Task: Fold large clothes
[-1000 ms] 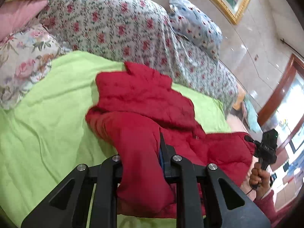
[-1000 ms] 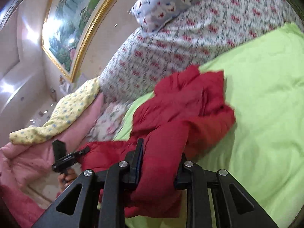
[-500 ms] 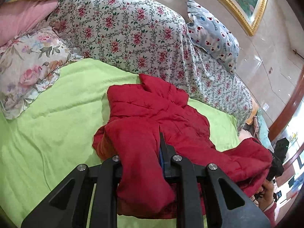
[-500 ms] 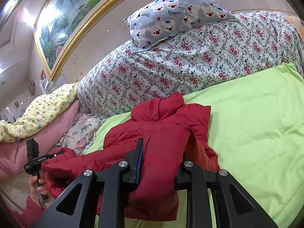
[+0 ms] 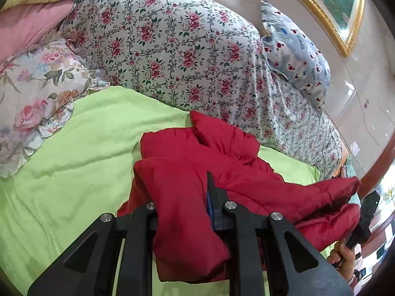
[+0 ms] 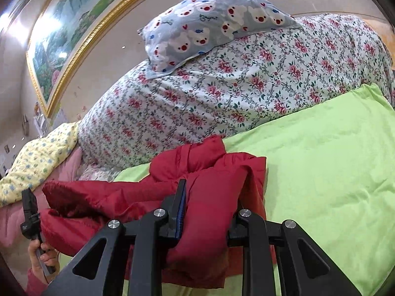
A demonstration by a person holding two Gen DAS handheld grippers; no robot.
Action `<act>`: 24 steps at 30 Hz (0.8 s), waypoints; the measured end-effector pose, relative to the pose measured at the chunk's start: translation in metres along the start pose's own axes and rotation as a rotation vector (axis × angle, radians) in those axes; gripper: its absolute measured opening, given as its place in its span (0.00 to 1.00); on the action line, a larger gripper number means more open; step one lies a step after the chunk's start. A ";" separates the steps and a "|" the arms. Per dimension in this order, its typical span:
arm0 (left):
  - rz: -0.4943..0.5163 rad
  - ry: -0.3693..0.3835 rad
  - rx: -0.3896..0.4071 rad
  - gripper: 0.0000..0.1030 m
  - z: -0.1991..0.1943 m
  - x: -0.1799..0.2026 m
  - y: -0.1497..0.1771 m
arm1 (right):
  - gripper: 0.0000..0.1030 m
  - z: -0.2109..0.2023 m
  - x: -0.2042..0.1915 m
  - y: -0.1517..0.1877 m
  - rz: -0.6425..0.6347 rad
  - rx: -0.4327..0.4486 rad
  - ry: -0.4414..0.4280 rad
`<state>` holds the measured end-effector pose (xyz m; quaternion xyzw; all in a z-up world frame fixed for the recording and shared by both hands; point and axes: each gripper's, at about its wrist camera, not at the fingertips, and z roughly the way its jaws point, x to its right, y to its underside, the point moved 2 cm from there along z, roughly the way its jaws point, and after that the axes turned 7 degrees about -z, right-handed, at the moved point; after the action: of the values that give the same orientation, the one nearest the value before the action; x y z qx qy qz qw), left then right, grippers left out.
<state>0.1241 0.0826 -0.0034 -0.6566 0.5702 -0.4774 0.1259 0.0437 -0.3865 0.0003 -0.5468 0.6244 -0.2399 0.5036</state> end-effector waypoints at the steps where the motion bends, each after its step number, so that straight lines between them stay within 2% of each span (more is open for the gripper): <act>1: -0.001 -0.007 0.001 0.17 0.005 0.000 -0.004 | 0.22 0.005 0.001 -0.003 0.002 -0.002 0.006; 6: -0.015 -0.061 0.010 0.17 0.036 -0.002 -0.019 | 0.23 0.036 0.007 -0.016 -0.001 -0.005 0.062; 12: -0.132 -0.104 0.012 0.17 0.083 -0.015 -0.034 | 0.24 0.079 0.027 -0.015 0.029 -0.016 0.135; 16: -0.155 -0.167 0.022 0.17 0.114 -0.016 -0.035 | 0.24 0.106 0.032 -0.015 0.016 -0.032 0.185; 20: -0.172 -0.167 0.020 0.17 0.137 -0.020 -0.039 | 0.24 0.132 0.044 -0.014 0.024 -0.061 0.216; 24: -0.125 -0.153 0.011 0.20 0.159 -0.024 -0.040 | 0.24 0.151 0.053 -0.012 0.018 -0.081 0.238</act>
<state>0.2743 0.0557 -0.0675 -0.7249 0.5142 -0.4357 0.1426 0.1890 -0.4010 -0.0660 -0.5286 0.6938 -0.2730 0.4057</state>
